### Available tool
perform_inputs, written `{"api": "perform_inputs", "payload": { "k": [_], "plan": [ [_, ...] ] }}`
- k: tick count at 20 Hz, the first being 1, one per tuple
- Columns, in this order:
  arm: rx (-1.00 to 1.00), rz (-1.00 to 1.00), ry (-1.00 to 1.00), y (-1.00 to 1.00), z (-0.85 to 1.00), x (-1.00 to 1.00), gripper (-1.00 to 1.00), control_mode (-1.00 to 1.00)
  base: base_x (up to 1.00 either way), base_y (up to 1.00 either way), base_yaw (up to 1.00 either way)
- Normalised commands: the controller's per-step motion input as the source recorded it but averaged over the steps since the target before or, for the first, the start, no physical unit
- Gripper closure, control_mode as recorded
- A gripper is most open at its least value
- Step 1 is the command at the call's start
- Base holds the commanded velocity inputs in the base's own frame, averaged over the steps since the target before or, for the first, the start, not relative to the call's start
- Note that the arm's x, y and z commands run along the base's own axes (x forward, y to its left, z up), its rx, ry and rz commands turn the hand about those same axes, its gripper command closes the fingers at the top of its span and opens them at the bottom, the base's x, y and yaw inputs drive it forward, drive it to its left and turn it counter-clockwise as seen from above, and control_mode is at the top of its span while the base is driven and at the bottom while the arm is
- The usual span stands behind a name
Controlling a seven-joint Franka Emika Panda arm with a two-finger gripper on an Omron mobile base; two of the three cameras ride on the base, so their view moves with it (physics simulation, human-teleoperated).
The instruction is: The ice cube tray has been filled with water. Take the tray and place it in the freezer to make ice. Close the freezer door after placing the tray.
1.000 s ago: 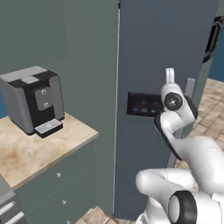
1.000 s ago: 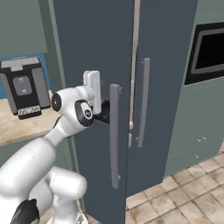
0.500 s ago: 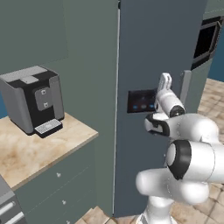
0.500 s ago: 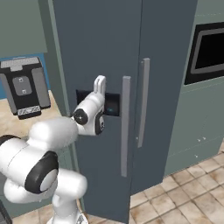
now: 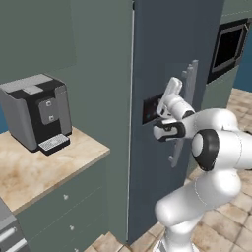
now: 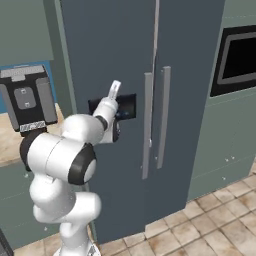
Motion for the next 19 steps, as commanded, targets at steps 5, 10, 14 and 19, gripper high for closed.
{"api": "perform_inputs", "payload": {
  "k": [5, 10, 14, 19],
  "plan": [
    [0.16, 0.25, -0.07, 0.00, 0.00, 0.60, -1.00, -1.00, 0.00, 0.00, 0.00],
    [0.15, 0.24, -0.01, 0.00, 0.00, 0.57, -1.00, -1.00, 0.00, 0.00, 0.00],
    [0.09, 0.20, -0.07, 0.00, 0.00, 0.29, -1.00, -1.00, 0.00, 0.00, 0.00],
    [0.01, 0.02, -0.05, 0.00, 0.00, 0.00, -1.00, -1.00, 0.00, 0.00, 0.00]
  ]
}}
